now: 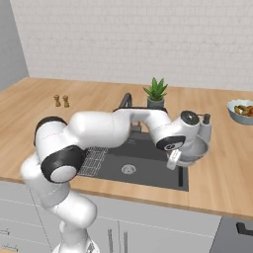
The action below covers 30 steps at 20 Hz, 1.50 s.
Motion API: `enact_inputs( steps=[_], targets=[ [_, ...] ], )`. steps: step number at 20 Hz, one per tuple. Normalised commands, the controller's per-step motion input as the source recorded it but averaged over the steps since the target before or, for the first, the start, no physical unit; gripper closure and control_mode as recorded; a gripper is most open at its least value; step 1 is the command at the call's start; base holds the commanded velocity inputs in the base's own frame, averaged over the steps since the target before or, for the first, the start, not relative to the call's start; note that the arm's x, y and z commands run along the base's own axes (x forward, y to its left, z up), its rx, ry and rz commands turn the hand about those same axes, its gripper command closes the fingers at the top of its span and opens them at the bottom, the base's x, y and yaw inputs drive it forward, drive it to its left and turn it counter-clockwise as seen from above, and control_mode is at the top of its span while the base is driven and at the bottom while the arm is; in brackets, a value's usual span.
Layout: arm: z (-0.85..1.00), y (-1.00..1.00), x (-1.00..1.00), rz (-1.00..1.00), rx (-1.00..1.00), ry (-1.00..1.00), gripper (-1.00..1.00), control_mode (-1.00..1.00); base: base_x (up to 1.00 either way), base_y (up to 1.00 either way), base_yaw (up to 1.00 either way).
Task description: Put the colander in the sink, put the pear in the colander, and turn on the sink faucet and pour water over the colander.
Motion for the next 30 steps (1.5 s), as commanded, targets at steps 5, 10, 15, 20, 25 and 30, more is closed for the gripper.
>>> enact_inputs(
  steps=[5, 10, 15, 20, 25, 30],
  targets=[
    [0.02, 0.51, -0.03, 0.39, -0.1, -0.02, 1.0, -1.0, 0.0, 0.0, 0.0],
    [0.01, 0.32, 0.0, 0.4, -0.09, 0.0, 1.0, -1.0, 0.0, 0.0, 0.0],
    [0.0, 0.09, 0.01, 0.25, -0.04, 0.0, 1.0, -1.0, 0.0, 0.0, 0.0],
    [-0.01, 0.07, 0.09, 0.2, 0.0, 0.0, 1.0, -1.0, 0.0, 0.0, 0.0],
    [-0.08, 0.3, 0.04, 0.2, 0.0, 0.01, 1.0, -1.0, 0.0, 0.0, 0.0],
    [-0.23, 0.42, 0.14, 0.0, 0.0, 0.0, 1.0, -1.0, 0.0, 0.0, 0.0]
  ],
)
